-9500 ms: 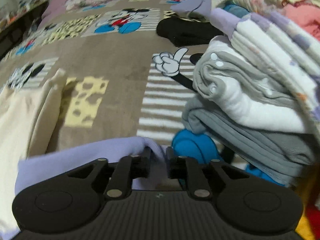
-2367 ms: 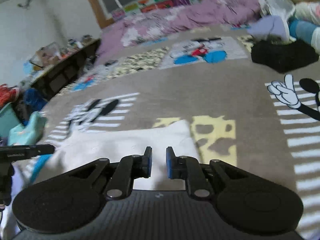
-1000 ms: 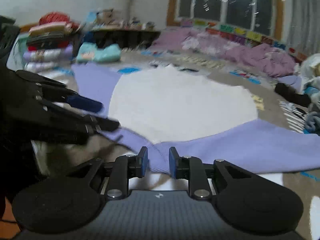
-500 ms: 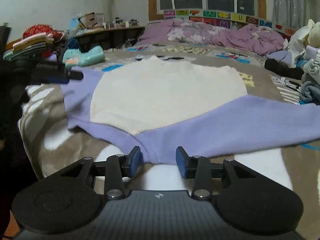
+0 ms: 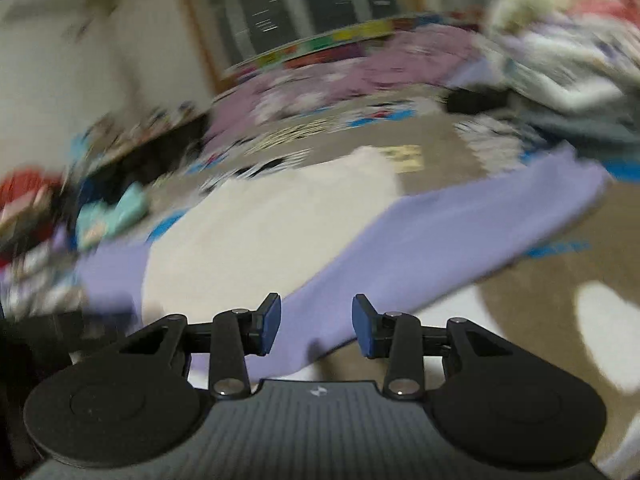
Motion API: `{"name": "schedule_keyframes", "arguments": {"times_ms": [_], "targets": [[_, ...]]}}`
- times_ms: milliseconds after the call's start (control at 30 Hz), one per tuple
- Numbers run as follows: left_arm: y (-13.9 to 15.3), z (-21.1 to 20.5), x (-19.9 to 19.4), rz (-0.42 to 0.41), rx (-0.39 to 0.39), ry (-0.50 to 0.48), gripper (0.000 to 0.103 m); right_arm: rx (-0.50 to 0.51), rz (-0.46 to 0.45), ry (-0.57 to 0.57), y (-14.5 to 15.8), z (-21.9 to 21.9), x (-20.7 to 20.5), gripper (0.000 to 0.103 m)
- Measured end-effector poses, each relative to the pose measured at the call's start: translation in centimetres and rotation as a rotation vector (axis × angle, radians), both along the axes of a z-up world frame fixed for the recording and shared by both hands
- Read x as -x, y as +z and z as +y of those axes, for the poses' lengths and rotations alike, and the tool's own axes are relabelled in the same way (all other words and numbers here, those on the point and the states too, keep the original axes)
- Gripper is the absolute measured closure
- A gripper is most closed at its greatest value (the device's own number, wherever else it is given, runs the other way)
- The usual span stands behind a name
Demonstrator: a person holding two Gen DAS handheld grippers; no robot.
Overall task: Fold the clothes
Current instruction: 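Lay the sweatshirt flat and open both grippers, then grasp the lavender sleeve cuff beside the clothes stack with the left gripper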
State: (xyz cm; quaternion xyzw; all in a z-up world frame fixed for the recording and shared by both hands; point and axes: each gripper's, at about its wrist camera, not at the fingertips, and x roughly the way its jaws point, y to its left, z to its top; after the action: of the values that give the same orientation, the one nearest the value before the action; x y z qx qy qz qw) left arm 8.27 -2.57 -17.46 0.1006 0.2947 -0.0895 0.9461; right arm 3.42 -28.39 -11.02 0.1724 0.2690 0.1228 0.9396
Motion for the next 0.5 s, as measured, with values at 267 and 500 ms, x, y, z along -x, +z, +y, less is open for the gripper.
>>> {"name": "schedule_keyframes", "arguments": {"times_ms": [267,500], "targets": [[2.0,-3.3,0.3,-0.041,-0.005,-0.093,0.038,-0.336,0.088,-0.220,-4.6,-7.9,-0.7,0.067],[1.8,-13.3,-0.4,-0.045,-0.133,-0.314,0.037,-0.536,0.056,-0.446,-6.2,-15.7,-0.5,0.063]]}}
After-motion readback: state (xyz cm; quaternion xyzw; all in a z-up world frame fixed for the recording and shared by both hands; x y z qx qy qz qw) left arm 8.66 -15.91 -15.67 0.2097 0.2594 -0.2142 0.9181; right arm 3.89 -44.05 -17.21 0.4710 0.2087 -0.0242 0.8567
